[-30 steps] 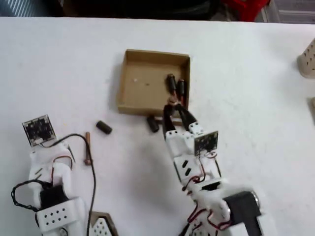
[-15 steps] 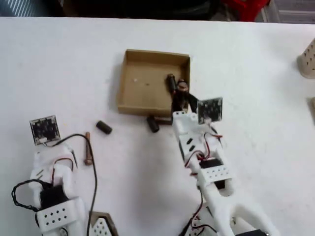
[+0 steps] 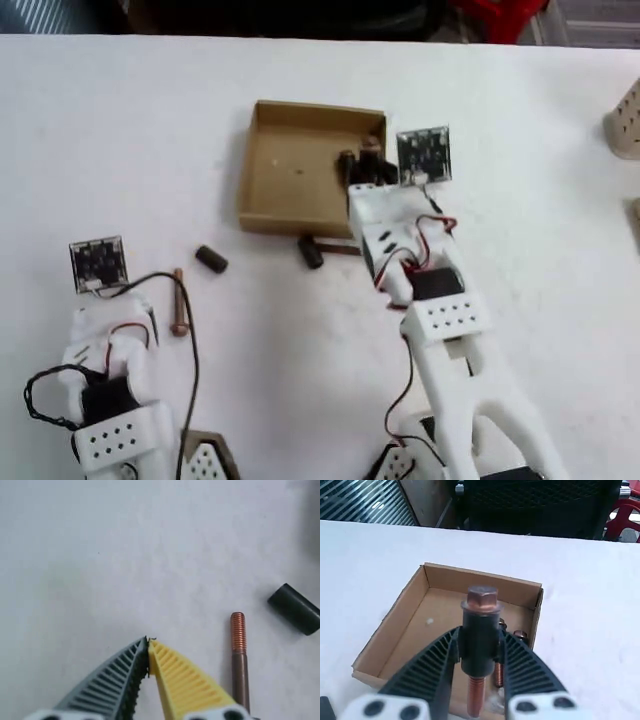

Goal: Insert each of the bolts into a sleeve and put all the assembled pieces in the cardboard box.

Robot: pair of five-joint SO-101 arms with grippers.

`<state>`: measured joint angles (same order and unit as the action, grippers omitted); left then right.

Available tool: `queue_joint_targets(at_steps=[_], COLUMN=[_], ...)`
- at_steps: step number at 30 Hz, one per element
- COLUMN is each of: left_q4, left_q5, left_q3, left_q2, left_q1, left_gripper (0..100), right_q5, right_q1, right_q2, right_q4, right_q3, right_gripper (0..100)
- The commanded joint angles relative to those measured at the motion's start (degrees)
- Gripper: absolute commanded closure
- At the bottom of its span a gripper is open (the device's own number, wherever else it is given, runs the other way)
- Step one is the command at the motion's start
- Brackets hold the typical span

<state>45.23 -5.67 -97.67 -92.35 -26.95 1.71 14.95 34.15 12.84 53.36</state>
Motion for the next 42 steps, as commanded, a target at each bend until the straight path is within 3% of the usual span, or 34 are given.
queue_joint_targets(at_steps=[1,14,20,32,40,42], left_q4=[0.3,0.3,0.3,0.1,0.0,0.0], left_q5=[-0.5,-0.5,-0.5,-0.5,-0.5,-0.5], left_q3=[0.4,0.4,0.4,0.4,0.4,0.4], left_q2=[-0.7,-0.7,-0.7,-0.7,-0.7,-0.7], left_q1=[-0.5,-0.5,-0.5,-0.5,-0.5,-0.5], left_gripper=[98,98,98,98,98,98], right_q5=[-3.8,-4.8,-4.9,-5.0,-5.0,-4.9], right_q1=[2.0,2.1,1.9,1.9,2.0,2.0], right_q2=[-4.1,-36.8,-50.6,-69.0,-70.9,-70.7], right_q4=[5.1,15.2,26.9,39.2,51.1,52.7], right_q3=[-10.2,-38.9,-53.8,-77.1,-85.6,-86.7], right_gripper=[97.9,97.8,97.8,97.6,75.7,74.4])
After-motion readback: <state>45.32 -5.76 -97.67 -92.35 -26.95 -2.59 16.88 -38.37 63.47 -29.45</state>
